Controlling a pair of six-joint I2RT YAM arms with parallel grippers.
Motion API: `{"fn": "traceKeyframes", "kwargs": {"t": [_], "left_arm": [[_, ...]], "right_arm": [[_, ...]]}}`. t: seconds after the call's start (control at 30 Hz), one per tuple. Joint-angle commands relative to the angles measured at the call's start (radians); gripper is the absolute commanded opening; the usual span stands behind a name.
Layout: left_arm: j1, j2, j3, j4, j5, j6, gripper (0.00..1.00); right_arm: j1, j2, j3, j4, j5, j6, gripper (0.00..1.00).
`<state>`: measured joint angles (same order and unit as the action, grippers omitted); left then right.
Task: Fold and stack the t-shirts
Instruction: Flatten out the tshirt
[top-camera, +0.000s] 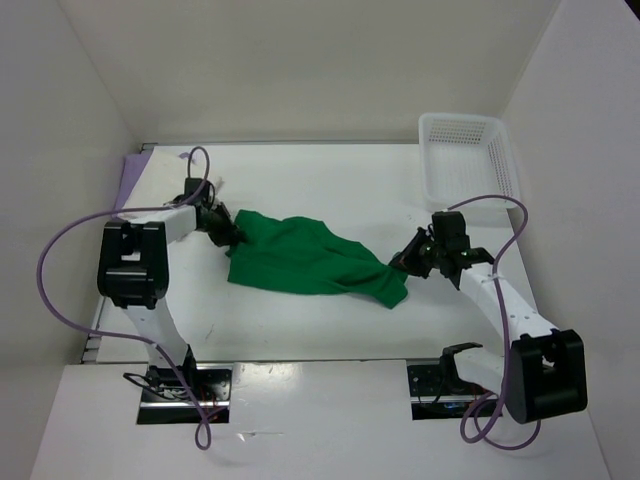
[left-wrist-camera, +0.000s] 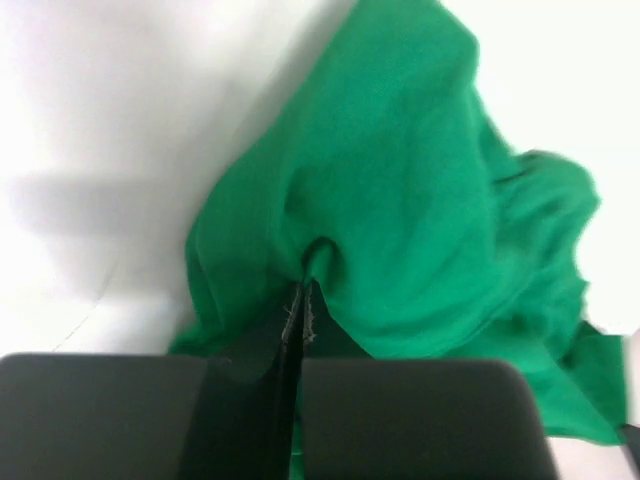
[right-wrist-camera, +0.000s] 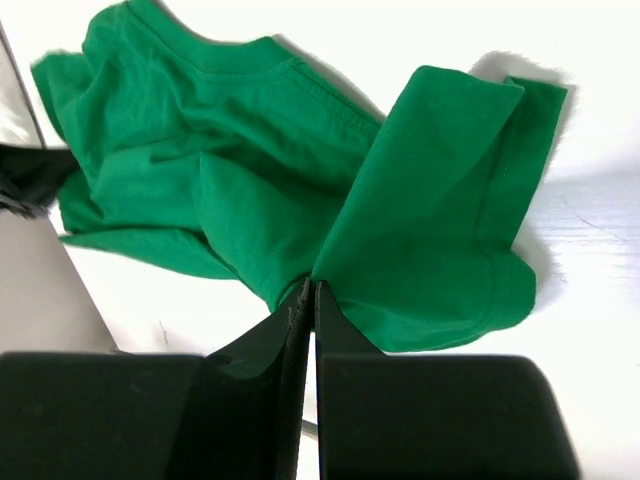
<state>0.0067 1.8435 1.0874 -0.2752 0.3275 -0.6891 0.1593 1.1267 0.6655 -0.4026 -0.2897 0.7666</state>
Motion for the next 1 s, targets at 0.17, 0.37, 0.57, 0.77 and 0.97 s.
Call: {"fn": "traceKeyframes", "kwargs": {"t": [0.17,0.37,0.57,0.77,0.97], "left_arm": [[-0.06,-0.03,0.38,0.024,-0.034,-0.009,0.0],[-0.033,0.022,0.351,0.064,-0.076,0.0,0.01],[-0.022,0.117,0.459,0.051,0.013,0.011,0.4],[-0.031,-0.097,0.292,0.004,-0.138,0.02,0.45],[-0.106,-0.237,0.091,-0.025,-0.24,-0.009,0.31]], "right_arm": [[0.005,0.041,0.049,0.073,-0.012,0.014,0.08],[0.005,0.085,0.029,0.123,0.009,0.023,0.08],[0.005,0.169,0.058,0.165,0.029,0.023,0.08],[0.005,0.179,0.08,0.165,0.047,0.005,0.08],[0.005,0.179,0.057,0.174,0.027,0.005,0.08]]}}
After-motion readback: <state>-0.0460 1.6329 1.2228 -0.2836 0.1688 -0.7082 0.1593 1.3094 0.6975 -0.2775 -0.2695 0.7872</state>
